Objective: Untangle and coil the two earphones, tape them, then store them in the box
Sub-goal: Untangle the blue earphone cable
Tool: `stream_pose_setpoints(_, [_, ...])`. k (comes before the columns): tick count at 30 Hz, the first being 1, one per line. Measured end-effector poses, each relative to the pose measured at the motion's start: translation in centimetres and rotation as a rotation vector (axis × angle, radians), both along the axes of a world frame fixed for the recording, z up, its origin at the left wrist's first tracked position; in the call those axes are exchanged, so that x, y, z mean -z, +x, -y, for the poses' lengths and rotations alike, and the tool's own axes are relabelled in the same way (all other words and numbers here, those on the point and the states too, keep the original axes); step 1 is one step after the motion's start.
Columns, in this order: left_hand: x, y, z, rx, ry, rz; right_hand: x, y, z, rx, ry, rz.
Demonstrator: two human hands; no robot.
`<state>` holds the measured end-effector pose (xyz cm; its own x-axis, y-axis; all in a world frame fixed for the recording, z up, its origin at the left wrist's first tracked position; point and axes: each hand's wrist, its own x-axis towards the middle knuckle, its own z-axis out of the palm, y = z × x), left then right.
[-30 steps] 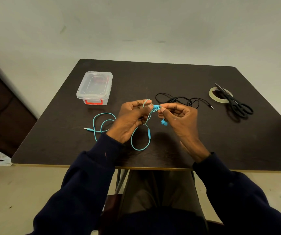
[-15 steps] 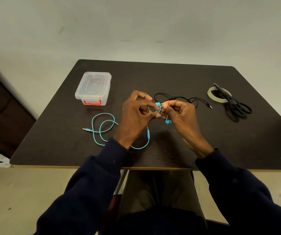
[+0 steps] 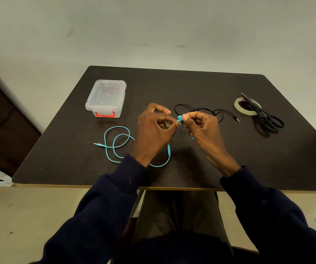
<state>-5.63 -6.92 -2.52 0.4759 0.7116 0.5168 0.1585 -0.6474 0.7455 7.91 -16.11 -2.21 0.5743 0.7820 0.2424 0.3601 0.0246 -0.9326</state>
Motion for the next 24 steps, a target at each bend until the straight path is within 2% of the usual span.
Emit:
stream_pose_setpoints(8, [-0.46, -0.28, -0.04, 0.076, -0.193, 0.039, -0.48, -0.03, 0.39, -0.014, 0.013, 0.023])
stream_pose_setpoints(13, [-0.18, -0.32, -0.29, 0.060, -0.263, 0.106, -0.32, -0.06, 0.52, 0.020, 0.012, 0.150])
stream_pose_setpoints(19, [-0.84, -0.51, -0.01, 0.164, -0.544, 0.246, -0.32, -0.25, 0.63, 0.073, 0.100, 0.180])
stream_pose_setpoints(24, [-0.98, -0.80, -0.16, 0.223, -0.743, 0.256, -0.48, -0.44, 0.51, 0.064, 0.116, 0.184])
